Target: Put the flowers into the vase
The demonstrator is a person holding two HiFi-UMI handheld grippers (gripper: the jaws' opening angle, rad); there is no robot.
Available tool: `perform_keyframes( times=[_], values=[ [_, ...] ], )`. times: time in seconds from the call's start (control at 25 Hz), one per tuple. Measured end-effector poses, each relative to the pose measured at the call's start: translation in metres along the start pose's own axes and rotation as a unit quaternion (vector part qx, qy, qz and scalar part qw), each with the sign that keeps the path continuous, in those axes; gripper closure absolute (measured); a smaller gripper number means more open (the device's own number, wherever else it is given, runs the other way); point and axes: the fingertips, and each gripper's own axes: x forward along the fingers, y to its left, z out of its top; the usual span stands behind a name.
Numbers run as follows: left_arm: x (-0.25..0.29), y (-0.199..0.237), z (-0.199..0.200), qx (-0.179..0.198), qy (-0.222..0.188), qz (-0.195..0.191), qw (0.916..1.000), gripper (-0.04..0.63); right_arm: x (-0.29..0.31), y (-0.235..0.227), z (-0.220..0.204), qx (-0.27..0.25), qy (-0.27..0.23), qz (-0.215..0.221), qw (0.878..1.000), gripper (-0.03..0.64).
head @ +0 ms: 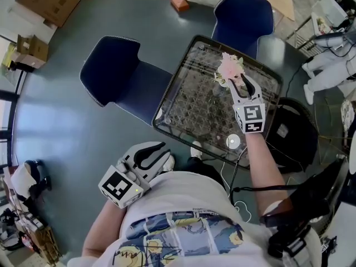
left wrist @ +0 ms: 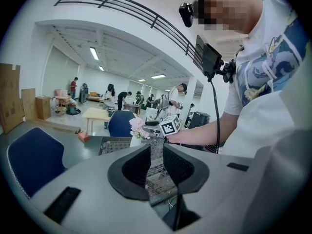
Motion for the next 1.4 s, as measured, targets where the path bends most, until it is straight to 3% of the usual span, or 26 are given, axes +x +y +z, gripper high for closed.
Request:
perform_keyframes(
  times=[1.4],
  values=[
    [-0.001,-0.006,0.001,-0.001,-0.011,-0.007,0.9999,0.532,-0.008,-0.001,0.002,-0.001,0.004,-0.004,1.000,0.440]
  ],
)
